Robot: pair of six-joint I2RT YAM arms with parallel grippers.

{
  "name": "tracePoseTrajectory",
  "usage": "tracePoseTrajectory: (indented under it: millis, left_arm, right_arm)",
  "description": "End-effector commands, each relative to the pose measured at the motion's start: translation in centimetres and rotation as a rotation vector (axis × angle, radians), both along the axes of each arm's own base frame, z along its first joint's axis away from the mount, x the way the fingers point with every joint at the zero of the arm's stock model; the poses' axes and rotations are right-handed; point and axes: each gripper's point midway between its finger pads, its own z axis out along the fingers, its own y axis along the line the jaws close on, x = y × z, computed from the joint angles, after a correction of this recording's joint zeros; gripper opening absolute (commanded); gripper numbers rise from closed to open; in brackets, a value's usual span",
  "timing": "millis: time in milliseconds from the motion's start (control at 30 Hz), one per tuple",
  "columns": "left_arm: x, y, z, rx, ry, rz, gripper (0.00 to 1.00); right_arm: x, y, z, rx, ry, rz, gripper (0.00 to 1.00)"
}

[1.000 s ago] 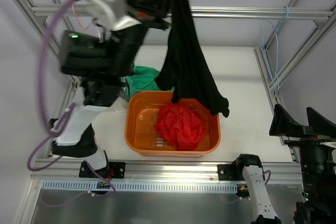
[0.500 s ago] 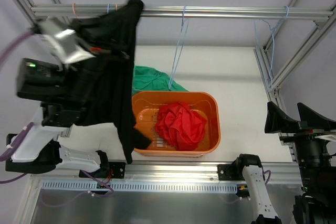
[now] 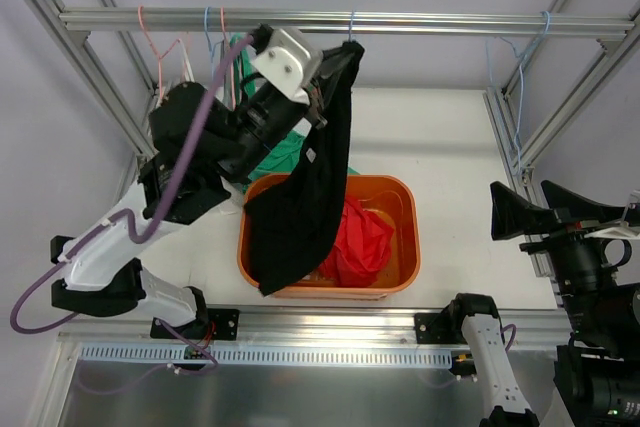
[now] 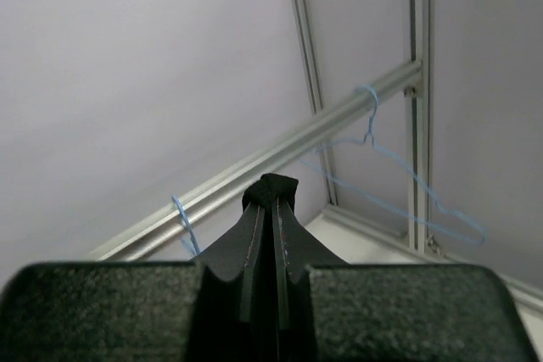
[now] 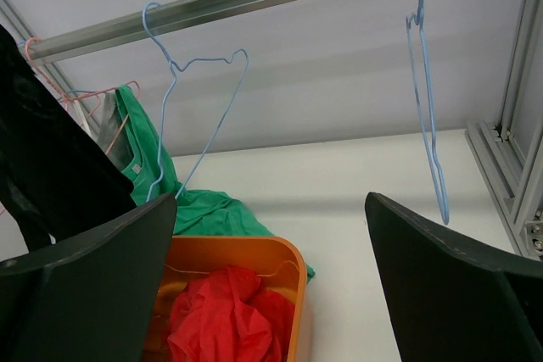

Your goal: Remove the tank top from the hanger

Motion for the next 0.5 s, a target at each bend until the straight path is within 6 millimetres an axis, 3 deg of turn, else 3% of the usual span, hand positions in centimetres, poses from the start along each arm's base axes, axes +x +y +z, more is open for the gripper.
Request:
tracePoseTrajectory:
  millis: [0,100,200,333,467]
  left_arm:
    - [-1.7,3.7,6.6,-0.153,-0.048,-0.008,0.0]
    - [-2.0,3.1,8.3,-0.172,-0.07,-0.033,0.0]
    - [-2.0,2.3,7.9,-0.164,-0.048,-0.055,0.0]
    - [-1.4,0.7,3.7,-0.092,0.025,-0.062,0.0]
    - [-0.4,-0.2,-2.0,-0.005,0.12,-0.026,0.0]
  right_arm:
    - [0.5,0.5,1.6,0.013,-0.052,0.032,0.99]
    - [0.7,0.4,1.5,0.008,-0.049,0.028,0.99]
    - [0.5,0.3,1.3,0.0,-0.05,0.02,0.99]
    - [0.7,0.1,0.9,-0.013,-0.047,0.011,1.0]
    - [1.1,0.3,0.4,-0.019,-0.03,0.025,1.0]
